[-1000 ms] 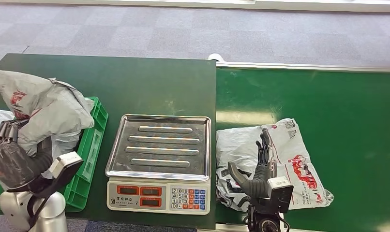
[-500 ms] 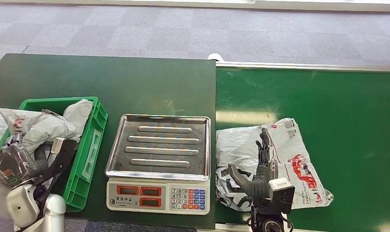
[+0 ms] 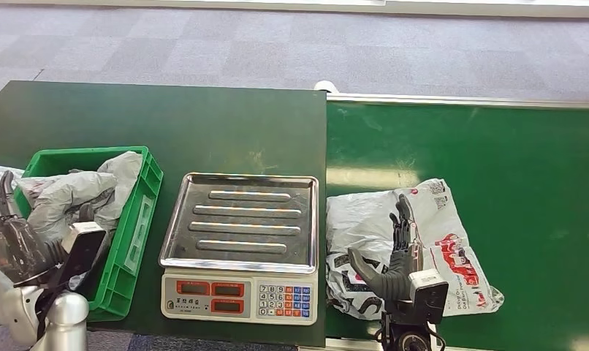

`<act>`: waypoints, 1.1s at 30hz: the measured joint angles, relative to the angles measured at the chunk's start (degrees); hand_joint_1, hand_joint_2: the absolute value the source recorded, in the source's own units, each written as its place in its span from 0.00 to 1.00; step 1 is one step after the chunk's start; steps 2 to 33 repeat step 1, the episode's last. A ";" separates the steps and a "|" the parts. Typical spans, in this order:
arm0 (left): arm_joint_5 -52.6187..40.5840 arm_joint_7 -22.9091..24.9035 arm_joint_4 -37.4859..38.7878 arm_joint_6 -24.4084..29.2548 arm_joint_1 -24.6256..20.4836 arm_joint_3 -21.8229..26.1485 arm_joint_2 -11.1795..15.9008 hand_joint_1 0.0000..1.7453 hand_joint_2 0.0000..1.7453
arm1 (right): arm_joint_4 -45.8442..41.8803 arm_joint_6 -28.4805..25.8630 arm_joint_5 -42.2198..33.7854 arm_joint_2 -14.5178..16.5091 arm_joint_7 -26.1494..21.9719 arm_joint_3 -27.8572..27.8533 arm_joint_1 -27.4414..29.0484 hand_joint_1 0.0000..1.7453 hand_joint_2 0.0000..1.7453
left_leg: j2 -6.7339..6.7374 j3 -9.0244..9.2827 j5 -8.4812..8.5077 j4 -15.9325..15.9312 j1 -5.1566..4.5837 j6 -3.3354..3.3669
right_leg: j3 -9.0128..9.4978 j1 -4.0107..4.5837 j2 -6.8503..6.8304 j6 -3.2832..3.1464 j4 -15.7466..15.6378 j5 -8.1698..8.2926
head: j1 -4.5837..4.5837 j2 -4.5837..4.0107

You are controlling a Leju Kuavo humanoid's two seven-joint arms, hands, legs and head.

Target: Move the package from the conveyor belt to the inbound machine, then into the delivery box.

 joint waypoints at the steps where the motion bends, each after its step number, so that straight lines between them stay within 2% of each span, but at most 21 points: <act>1: 0.51 -0.44 -0.17 0.00 0.02 0.12 -0.15 0.00 0.00 | 0.00 0.00 -0.02 0.00 -0.01 0.00 0.01 0.00 1.00 | 0.00 0.00 0.00 0.00 0.00 0.00 | 0.00 0.00 0.00 0.00 0.00 0.00 | -0.01 0.00; 33: 0.51 -0.44 -0.17 0.00 0.02 0.12 -0.15 0.00 0.00 | 0.00 0.00 -0.02 0.00 -0.01 0.00 0.01 0.00 1.00 | 0.00 0.00 0.00 0.00 0.00 0.00 | 0.00 0.00 0.00 0.00 0.00 0.00 | -0.01 0.00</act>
